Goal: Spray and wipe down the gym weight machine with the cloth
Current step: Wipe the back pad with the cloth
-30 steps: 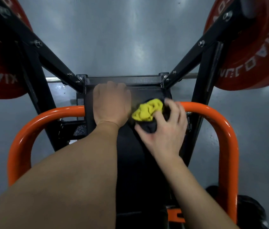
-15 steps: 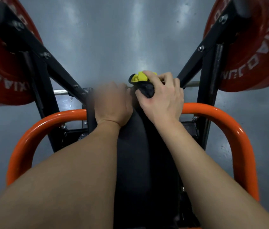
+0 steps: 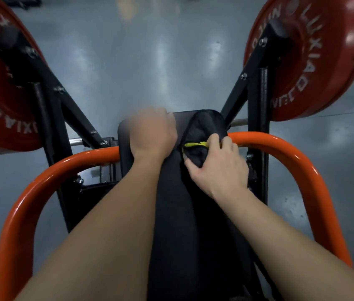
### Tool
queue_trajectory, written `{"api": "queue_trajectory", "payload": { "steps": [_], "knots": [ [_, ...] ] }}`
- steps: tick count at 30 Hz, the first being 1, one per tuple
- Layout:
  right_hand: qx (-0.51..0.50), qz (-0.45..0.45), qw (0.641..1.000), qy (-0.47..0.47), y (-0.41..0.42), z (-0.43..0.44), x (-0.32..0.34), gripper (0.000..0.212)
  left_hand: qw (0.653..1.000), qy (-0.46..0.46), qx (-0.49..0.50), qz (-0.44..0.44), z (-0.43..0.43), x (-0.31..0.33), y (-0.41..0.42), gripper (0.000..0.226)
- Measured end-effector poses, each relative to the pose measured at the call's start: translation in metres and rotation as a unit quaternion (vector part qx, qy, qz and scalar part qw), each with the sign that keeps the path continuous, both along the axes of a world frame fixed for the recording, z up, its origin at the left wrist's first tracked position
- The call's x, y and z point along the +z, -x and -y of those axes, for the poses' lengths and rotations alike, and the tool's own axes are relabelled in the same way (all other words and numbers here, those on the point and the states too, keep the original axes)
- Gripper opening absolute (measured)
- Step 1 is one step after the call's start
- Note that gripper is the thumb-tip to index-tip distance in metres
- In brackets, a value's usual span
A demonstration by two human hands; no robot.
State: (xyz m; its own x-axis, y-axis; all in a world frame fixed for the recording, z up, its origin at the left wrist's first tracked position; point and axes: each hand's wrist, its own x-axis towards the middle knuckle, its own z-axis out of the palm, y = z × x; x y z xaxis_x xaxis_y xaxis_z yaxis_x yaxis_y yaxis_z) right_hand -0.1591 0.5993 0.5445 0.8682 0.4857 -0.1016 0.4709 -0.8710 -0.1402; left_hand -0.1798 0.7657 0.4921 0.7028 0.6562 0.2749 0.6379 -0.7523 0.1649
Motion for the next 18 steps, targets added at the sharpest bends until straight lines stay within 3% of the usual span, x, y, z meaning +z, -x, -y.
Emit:
{"api": "queue_trajectory", "payload": {
  "steps": [4,10,14,18],
  "knots": [
    [-0.001,0.014,1.000,0.010,-0.010,-0.015,-0.005,0.074,1.000,-0.009,0.000,0.009,0.000,-0.004,0.001,0.042],
    [0.011,-0.094,0.995,0.030,-0.034,-0.020,0.004,0.074,1.000,-0.022,0.004,0.007,0.001,-0.004,0.001,0.042],
    [-0.007,-0.144,0.989,0.035,-0.047,-0.030,0.009,0.074,0.997,-0.040,-0.015,0.060,0.004,-0.011,0.003,0.040],
    [-0.033,-0.107,0.993,-0.026,-0.033,-0.026,0.003,0.069,0.997,-0.011,-0.018,0.081,0.014,-0.014,0.017,0.048]
  ]
}}
